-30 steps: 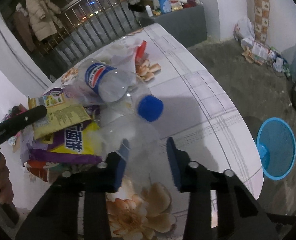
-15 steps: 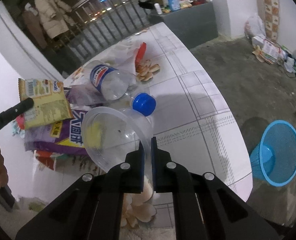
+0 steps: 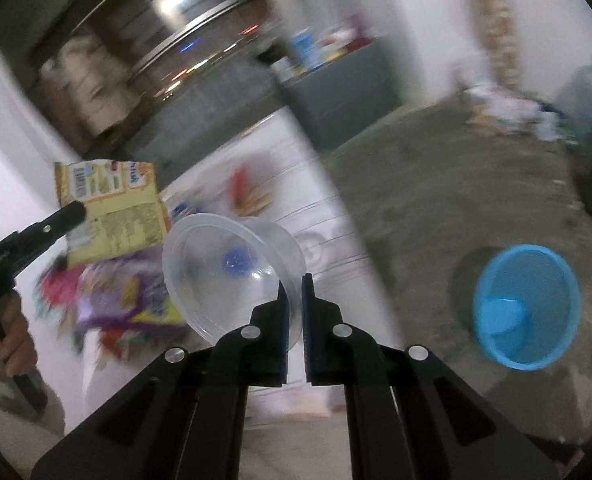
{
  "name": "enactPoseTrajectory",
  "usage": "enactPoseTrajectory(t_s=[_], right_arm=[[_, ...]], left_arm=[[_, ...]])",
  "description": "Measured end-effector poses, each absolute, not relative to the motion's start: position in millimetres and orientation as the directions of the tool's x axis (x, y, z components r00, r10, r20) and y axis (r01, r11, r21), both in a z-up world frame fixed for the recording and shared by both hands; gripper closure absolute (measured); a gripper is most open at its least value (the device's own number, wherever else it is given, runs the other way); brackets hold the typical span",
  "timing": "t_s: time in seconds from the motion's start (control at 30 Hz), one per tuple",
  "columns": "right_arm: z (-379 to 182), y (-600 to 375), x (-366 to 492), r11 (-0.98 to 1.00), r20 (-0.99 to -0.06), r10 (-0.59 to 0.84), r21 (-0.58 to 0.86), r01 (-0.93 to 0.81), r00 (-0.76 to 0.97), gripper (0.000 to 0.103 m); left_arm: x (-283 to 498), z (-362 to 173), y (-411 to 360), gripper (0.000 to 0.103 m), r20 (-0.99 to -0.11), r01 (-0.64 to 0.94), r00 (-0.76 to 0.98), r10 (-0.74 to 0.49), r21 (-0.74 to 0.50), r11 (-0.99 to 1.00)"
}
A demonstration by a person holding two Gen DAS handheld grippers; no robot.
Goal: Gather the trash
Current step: 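Carry packet and bowl to the blue wastebasket and release both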
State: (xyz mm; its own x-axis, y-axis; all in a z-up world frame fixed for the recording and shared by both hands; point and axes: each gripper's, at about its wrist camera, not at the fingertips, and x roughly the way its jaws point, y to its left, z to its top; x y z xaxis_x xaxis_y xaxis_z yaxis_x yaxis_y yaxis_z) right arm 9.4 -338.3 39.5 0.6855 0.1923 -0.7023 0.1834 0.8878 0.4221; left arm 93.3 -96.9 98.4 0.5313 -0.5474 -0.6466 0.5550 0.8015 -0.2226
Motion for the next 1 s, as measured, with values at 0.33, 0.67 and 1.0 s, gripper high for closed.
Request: enactPoseTrajectory(t_s=[0.33,0.67,1.0], right_arm=[[-26,-483,-41,0.659,-0.801,-0.116,0.38,0.649,0.587,0.097],[-160,-575,-32,0.427,-0.898,-0.081,0.36,0.829,0.432,0.096],[-183,-580,-58,0.364,-0.918,-0.168,0.28,0.888,0.359,0.05]], left_arm=[[121,39,-304,0.092,-0.719,0.763,0.167,-0.675,-0.34,0.55],[115,-83,-461,0.086,-0.84,0.839,0.016,-0.542,-0.283,0.464],[104,-102,-472,0.049,-0.853,0.866,0.124,-0.508,-0.157,0.474]])
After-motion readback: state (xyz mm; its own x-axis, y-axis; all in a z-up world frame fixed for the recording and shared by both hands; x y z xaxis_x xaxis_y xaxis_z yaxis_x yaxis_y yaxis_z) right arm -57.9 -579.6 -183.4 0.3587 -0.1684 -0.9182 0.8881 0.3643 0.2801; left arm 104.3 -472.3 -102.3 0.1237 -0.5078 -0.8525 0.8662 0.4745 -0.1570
